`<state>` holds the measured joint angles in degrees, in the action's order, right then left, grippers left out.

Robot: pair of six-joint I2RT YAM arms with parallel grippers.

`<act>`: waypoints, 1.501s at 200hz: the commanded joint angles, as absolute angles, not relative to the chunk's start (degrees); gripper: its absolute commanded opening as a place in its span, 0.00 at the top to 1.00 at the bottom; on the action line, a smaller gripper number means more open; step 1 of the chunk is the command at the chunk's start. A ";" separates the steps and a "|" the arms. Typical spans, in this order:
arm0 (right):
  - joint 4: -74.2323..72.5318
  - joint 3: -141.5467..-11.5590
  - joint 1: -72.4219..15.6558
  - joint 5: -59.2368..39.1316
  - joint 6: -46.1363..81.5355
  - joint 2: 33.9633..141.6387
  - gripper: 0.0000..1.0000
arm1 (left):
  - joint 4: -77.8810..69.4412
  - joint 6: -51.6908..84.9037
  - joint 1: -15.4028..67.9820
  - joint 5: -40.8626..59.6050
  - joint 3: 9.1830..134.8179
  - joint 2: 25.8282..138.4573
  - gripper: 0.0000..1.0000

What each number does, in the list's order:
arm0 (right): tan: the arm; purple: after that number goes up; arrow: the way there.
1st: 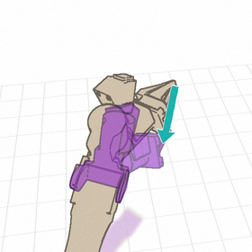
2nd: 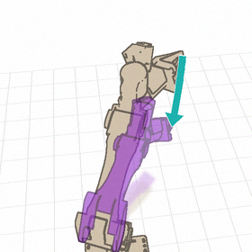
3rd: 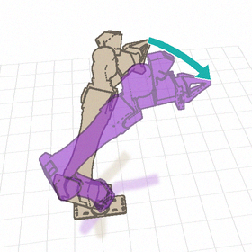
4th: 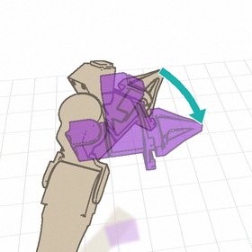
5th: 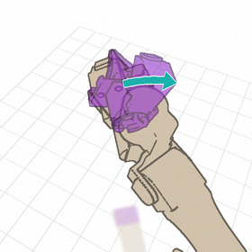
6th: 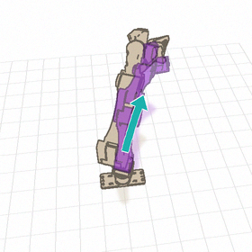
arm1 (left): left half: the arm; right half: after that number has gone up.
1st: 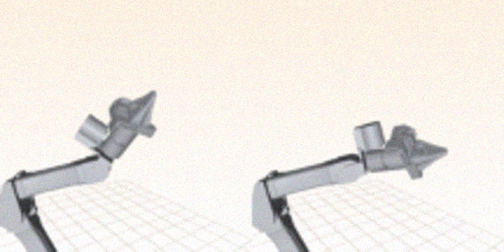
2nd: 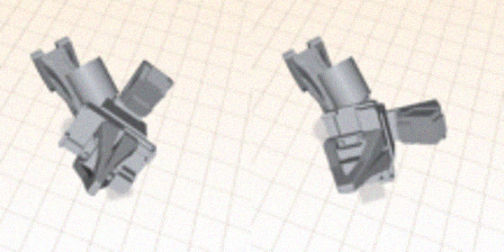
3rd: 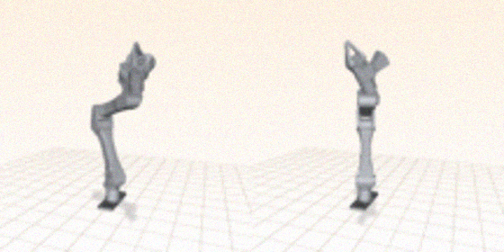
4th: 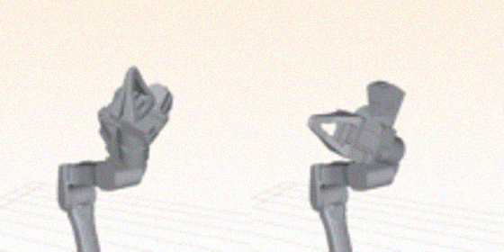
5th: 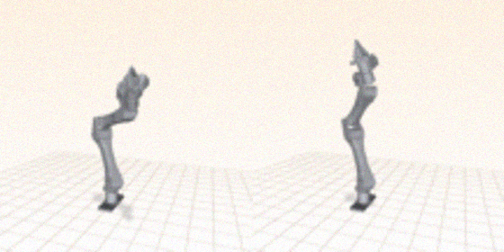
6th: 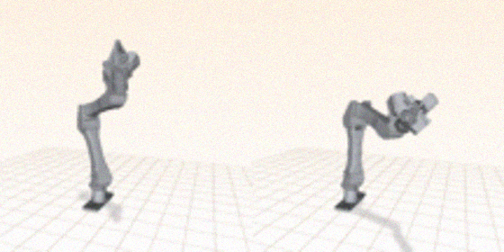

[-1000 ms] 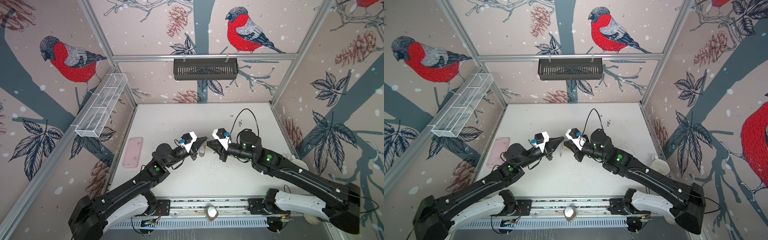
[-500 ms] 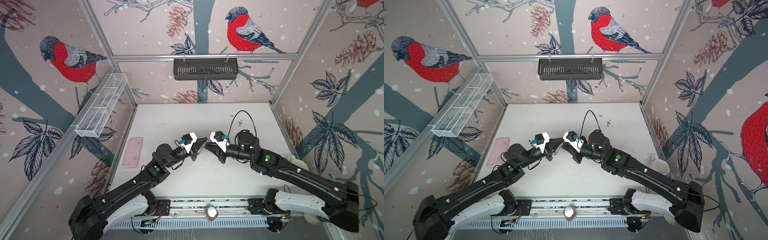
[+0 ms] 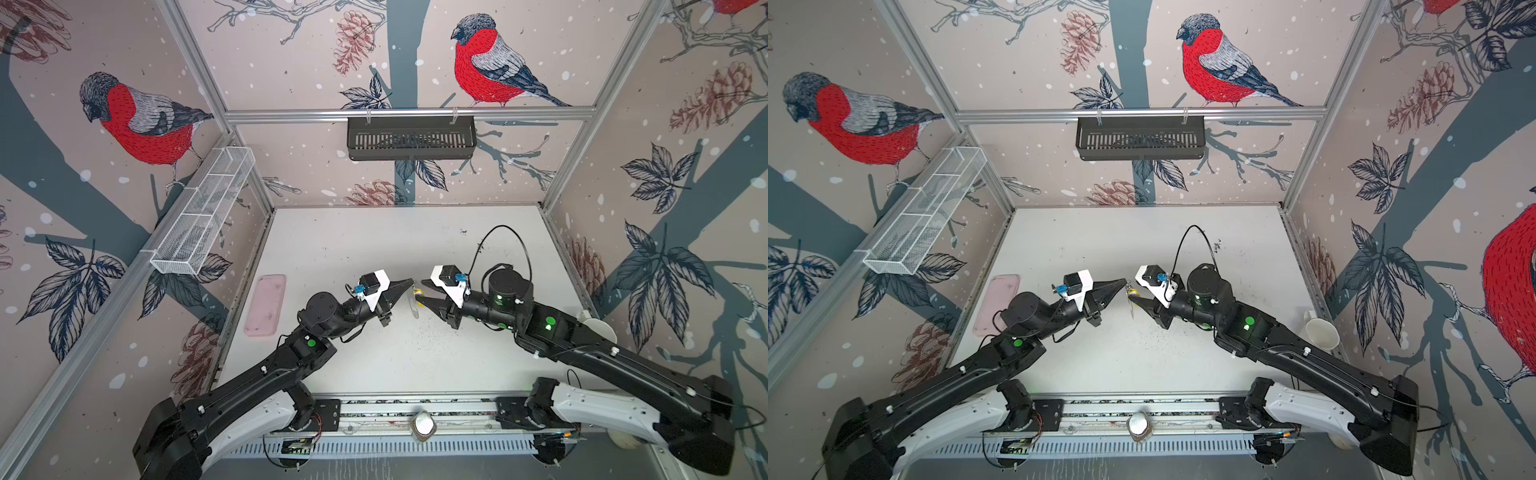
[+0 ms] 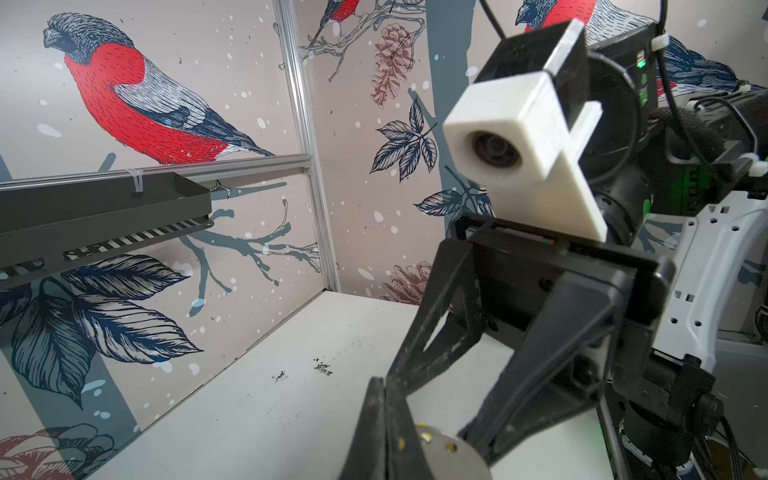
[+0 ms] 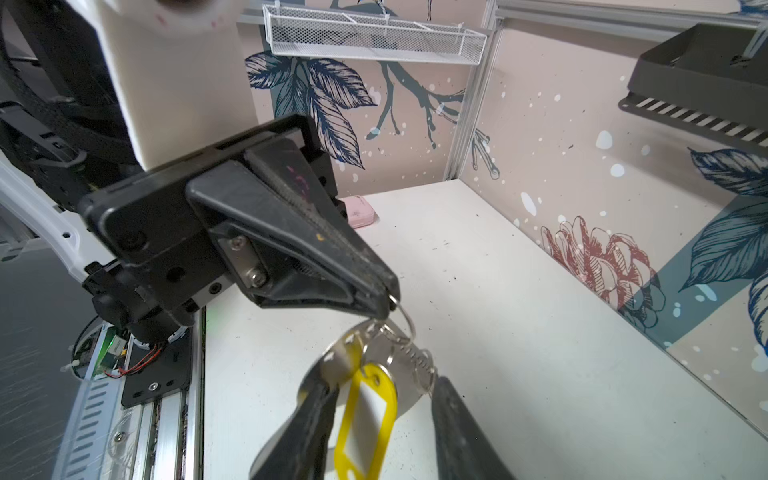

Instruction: Put the keys on the keyring

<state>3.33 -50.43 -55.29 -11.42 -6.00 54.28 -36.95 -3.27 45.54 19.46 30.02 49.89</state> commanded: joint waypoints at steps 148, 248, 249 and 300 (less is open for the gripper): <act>1.76 -52.83 -54.31 -16.94 -7.61 56.84 0.86 | -38.16 -3.61 45.35 29.08 31.28 49.83 1.00; 0.70 -53.00 -54.26 -16.96 -7.25 56.61 1.00 | -38.46 -3.60 45.31 30.33 30.99 50.54 1.00; 0.70 -53.00 -54.29 -16.96 -7.23 56.61 1.00 | -38.44 -3.60 45.29 30.33 30.96 50.54 1.00; 0.12 -52.74 -54.31 -20.47 -7.16 56.51 0.89 | -40.12 -3.29 45.24 31.81 30.18 50.19 1.00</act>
